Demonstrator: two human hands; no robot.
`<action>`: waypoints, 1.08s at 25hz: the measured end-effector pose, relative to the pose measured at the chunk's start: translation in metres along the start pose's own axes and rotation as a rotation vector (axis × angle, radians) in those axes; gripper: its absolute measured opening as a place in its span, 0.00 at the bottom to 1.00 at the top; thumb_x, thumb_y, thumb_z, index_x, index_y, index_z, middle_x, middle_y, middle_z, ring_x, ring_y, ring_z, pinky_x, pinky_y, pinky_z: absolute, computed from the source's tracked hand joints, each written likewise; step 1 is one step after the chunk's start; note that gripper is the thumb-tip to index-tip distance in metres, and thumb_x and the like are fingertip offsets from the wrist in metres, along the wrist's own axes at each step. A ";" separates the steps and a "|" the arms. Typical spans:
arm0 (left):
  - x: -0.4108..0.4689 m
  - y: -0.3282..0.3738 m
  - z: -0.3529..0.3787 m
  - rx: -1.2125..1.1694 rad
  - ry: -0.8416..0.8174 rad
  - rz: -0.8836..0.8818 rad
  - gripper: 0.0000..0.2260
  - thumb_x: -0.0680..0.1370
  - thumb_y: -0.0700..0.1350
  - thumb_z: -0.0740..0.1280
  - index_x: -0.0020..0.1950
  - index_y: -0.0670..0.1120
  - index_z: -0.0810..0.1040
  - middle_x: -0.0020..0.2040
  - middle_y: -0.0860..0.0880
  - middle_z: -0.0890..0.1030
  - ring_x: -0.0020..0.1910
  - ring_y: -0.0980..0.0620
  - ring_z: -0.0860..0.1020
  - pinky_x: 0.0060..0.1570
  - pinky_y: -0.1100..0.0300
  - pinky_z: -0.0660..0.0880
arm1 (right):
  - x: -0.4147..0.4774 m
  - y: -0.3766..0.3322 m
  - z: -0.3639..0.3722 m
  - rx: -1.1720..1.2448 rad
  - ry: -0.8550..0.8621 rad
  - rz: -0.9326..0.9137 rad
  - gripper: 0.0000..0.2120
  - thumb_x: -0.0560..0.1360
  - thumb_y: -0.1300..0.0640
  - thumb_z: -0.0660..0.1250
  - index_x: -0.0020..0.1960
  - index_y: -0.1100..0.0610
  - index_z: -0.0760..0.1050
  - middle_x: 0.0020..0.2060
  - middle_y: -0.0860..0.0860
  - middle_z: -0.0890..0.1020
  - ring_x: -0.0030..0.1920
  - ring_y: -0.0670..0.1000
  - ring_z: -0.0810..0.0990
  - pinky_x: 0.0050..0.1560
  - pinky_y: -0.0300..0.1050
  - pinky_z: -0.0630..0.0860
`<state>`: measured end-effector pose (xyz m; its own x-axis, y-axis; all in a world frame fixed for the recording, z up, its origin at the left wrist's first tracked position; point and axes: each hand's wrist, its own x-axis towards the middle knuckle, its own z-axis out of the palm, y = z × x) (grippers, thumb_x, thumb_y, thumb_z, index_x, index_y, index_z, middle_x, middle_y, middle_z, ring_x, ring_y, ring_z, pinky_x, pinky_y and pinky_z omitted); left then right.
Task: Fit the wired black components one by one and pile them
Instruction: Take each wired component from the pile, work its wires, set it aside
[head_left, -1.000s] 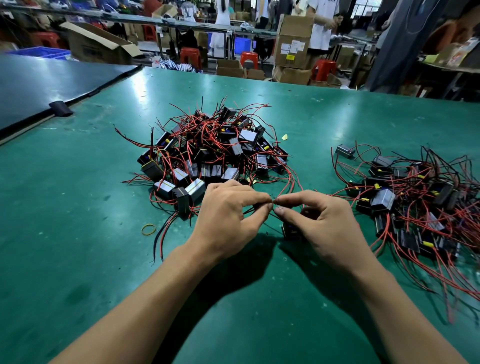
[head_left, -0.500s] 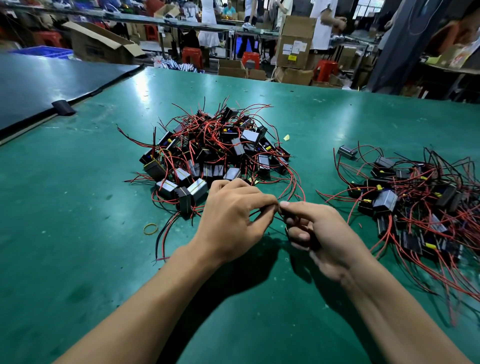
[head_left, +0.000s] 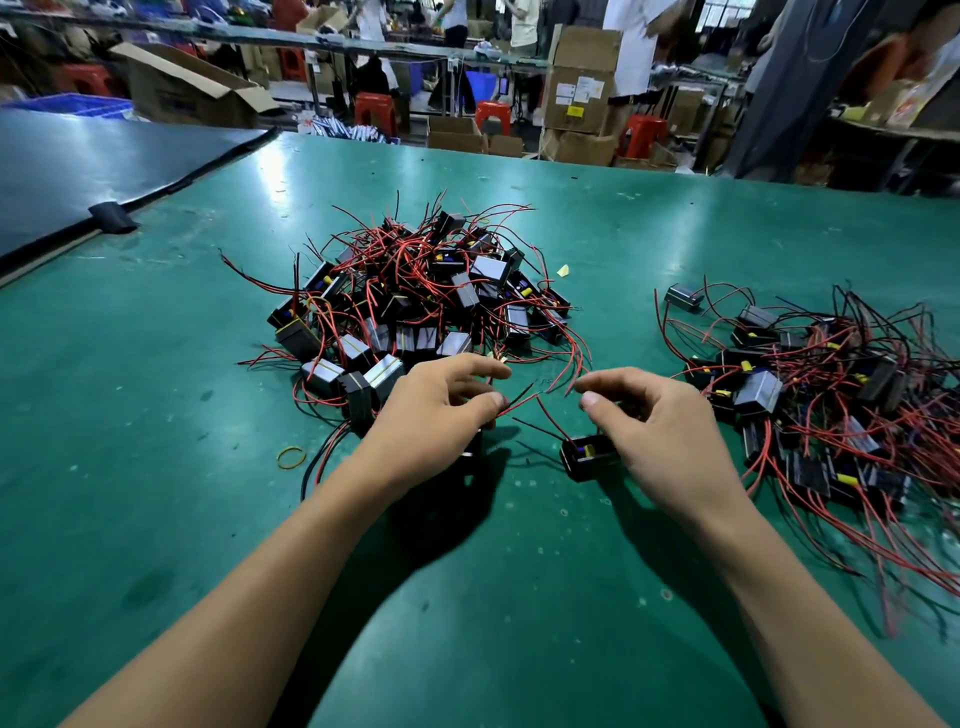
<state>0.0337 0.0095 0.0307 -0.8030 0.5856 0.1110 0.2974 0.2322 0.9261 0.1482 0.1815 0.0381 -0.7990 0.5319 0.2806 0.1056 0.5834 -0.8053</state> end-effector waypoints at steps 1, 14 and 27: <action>0.000 0.000 -0.001 -0.023 -0.054 -0.027 0.09 0.78 0.42 0.69 0.56 0.53 0.80 0.45 0.52 0.86 0.45 0.53 0.83 0.54 0.54 0.79 | -0.001 0.001 0.001 -0.069 -0.029 -0.048 0.09 0.77 0.59 0.71 0.48 0.46 0.84 0.42 0.42 0.84 0.45 0.43 0.80 0.52 0.35 0.74; -0.001 0.002 0.005 -0.296 -0.174 -0.020 0.07 0.77 0.38 0.70 0.52 0.48 0.83 0.41 0.45 0.85 0.38 0.54 0.79 0.40 0.64 0.77 | -0.003 -0.006 0.004 -0.280 -0.301 -0.158 0.10 0.80 0.50 0.67 0.60 0.40 0.78 0.33 0.31 0.79 0.49 0.29 0.69 0.51 0.44 0.55; 0.000 -0.002 0.007 -0.210 -0.040 0.002 0.06 0.77 0.44 0.71 0.52 0.53 0.83 0.40 0.47 0.84 0.32 0.53 0.77 0.34 0.65 0.73 | -0.008 -0.007 0.010 -0.010 -0.210 -0.091 0.04 0.77 0.53 0.71 0.45 0.48 0.84 0.34 0.44 0.84 0.34 0.45 0.80 0.39 0.41 0.77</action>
<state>0.0371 0.0143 0.0264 -0.7799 0.6174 0.1028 0.1818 0.0663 0.9811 0.1483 0.1669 0.0364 -0.9109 0.3379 0.2367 0.0321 0.6300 -0.7759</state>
